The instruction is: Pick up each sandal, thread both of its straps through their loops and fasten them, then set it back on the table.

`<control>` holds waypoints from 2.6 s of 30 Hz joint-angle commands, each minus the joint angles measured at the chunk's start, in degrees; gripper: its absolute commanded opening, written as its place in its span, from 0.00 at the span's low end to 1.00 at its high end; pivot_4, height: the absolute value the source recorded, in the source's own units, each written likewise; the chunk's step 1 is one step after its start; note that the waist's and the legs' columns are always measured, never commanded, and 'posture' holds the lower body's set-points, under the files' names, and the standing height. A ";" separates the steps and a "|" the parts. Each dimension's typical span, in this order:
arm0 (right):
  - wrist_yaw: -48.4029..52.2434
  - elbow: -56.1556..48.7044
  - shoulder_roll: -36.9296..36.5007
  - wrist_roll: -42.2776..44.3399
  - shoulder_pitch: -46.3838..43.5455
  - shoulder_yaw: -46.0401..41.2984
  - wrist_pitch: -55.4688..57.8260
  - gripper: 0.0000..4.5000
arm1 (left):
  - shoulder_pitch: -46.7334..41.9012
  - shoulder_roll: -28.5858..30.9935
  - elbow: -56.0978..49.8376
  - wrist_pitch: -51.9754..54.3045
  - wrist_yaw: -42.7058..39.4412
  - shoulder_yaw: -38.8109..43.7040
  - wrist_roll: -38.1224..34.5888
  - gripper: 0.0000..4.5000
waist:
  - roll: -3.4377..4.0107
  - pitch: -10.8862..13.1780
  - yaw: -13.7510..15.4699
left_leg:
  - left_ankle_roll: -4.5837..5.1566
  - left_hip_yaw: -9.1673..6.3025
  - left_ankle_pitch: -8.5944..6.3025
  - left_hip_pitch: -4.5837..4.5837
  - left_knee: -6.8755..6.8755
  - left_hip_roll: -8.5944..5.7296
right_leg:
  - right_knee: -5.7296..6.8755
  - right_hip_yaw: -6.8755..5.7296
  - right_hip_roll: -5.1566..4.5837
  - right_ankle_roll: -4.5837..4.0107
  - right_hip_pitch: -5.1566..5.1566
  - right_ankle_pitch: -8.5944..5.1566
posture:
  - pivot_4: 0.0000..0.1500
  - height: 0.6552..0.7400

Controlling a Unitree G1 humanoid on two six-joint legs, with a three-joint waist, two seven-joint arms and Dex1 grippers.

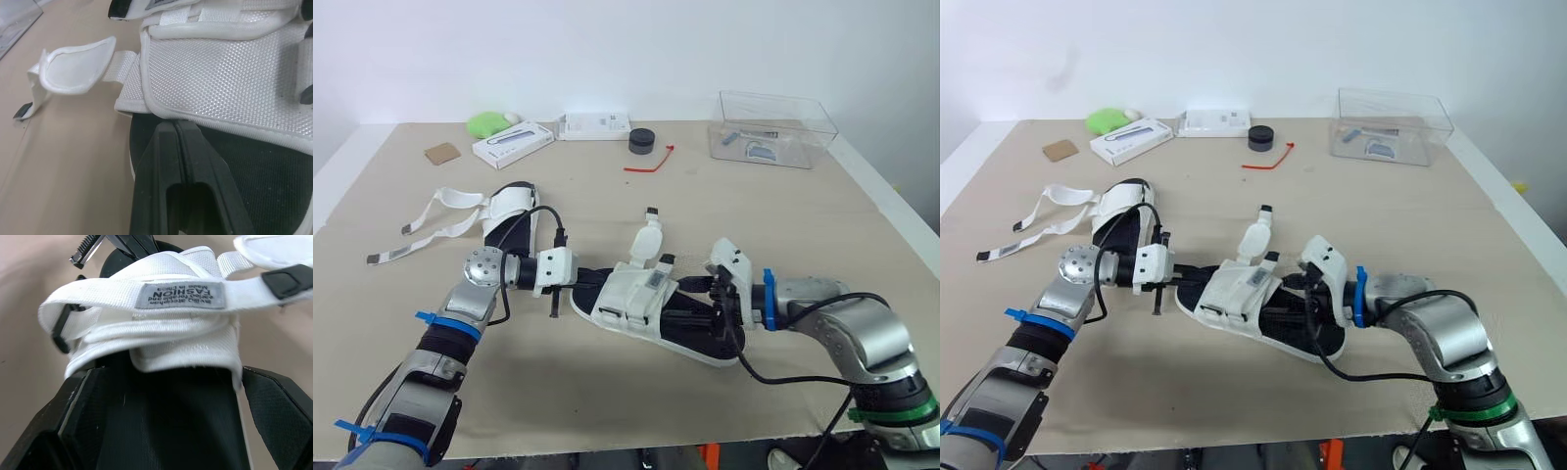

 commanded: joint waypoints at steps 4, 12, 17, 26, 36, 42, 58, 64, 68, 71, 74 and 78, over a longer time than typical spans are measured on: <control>0.31 18.14 -0.23 6.24 -12.37 -9.79 6.45 0.99 | 0.71 -0.11 -3.47 0.73 -1.10 -0.31 -1.18 0.00 | 0.02 0.03 -0.19 | 0.00 0.07 0.02 0.05 0.05 0.00 | 0.01 0.07 0.01 0.00 0.02 0.11 | 1.00 1.00; -8.14 41.47 9.92 6.43 -29.07 -11.73 21.93 0.99 | 3.23 0.52 -8.04 3.85 -1.84 -0.63 -1.66 0.00 | 0.03 0.02 -0.38 | 0.04 0.03 0.02 0.02 0.05 0.13 | 0.05 -0.01 0.17 -0.51 0.00 0.30 | 1.00 1.00; -8.13 53.37 13.72 5.12 -35.07 -11.13 24.14 0.99 | 4.02 0.87 -9.18 4.20 -1.51 -0.71 -1.50 0.00 | 0.05 0.03 -0.37 | 0.09 0.05 -0.01 -0.07 0.01 0.07 | 0.02 0.02 0.05 -0.47 -0.08 0.30 | 1.00 1.00; -12.24 76.86 23.69 1.15 -46.42 -15.13 13.39 0.99 | 5.88 1.26 -11.67 4.95 0.05 -0.85 -0.87 0.00 | 0.07 0.03 -1.12 | 0.09 0.03 -0.02 -0.08 0.01 0.06 | 0.02 0.00 0.04 -0.43 -0.07 0.33 | 1.00 1.00; -14.69 88.71 26.14 -1.41 -53.99 -19.90 1.23 0.94 | 7.07 2.01 -13.51 5.71 1.08 -0.69 -0.56 0.00 | 0.08 0.04 -1.20 | 0.06 0.03 -0.04 -0.12 -0.02 0.05 | -0.02 -0.01 -0.02 -0.40 -0.08 0.33 | 1.00 1.00; -12.10 89.81 25.38 -4.93 -55.01 -18.43 -1.03 0.43 | 7.35 1.92 -13.52 5.59 1.73 -0.94 -0.41 0.00 | 0.09 0.04 -1.20 | 0.06 0.02 -0.04 -0.10 -0.07 0.06 | -0.01 -0.01 0.01 -0.41 -0.09 0.33 | 1.00 1.00; -1.50 51.37 19.99 -36.26 -33.29 9.01 -84.27 0.01 | 7.43 1.54 -13.02 5.10 2.22 -1.45 -0.30 0.00 | 0.23 0.12 -1.18 | -0.05 -0.07 -0.09 -0.15 -0.06 -0.01 | 0.00 -0.12 -0.08 -0.32 -0.12 0.28 | 1.00 1.00; -19.59 54.74 9.61 -68.41 -34.66 17.79 -129.92 0.01 | 7.52 1.63 -12.92 5.04 1.91 -1.63 -0.33 0.00 | 0.22 0.12 -1.21 | -0.18 0.15 -0.10 0.00 -0.06 -0.07 | -0.01 0.10 -0.11 -0.23 -0.08 0.23 | 1.00 1.00; -27.83 56.84 8.94 -77.76 -37.23 18.56 -135.92 0.01 | 6.93 1.52 -12.35 5.10 1.71 -1.71 -0.28 0.00 | 0.22 0.13 -1.24 | -0.26 0.30 -0.02 0.20 -0.06 -0.04 | 0.07 0.27 -0.04 -0.34 0.01 0.20 | 1.00 1.00; -23.44 61.49 9.42 -70.21 -39.32 23.40 -133.83 0.08 | 6.63 1.58 -12.10 5.08 1.60 -1.76 -0.14 0.00 | 0.21 0.13 -1.27 | -0.22 0.39 0.09 0.28 -0.06 -0.04 | 0.08 0.33 -0.04 -0.54 0.03 0.21 | 1.00 1.00; -17.53 61.35 9.01 -60.39 -39.53 27.89 -130.51 0.34 | 6.59 1.60 -12.03 4.99 1.63 -1.76 -0.04 0.00 | 0.21 0.13 -1.26 | -0.16 0.65 0.11 0.41 -0.06 -0.01 | 0.08 0.38 -0.04 -0.61 0.11 0.21 | 1.00 1.00; -8.21 54.30 5.89 -45.90 -37.42 32.23 -123.76 0.77 | 6.77 1.77 -12.02 4.84 1.67 -1.75 0.06 0.00 | 0.21 0.13 -1.23 | -0.11 0.62 0.08 0.41 -0.09 0.04 | 0.10 0.40 -0.02 -0.48 0.09 0.30 | 1.00 1.00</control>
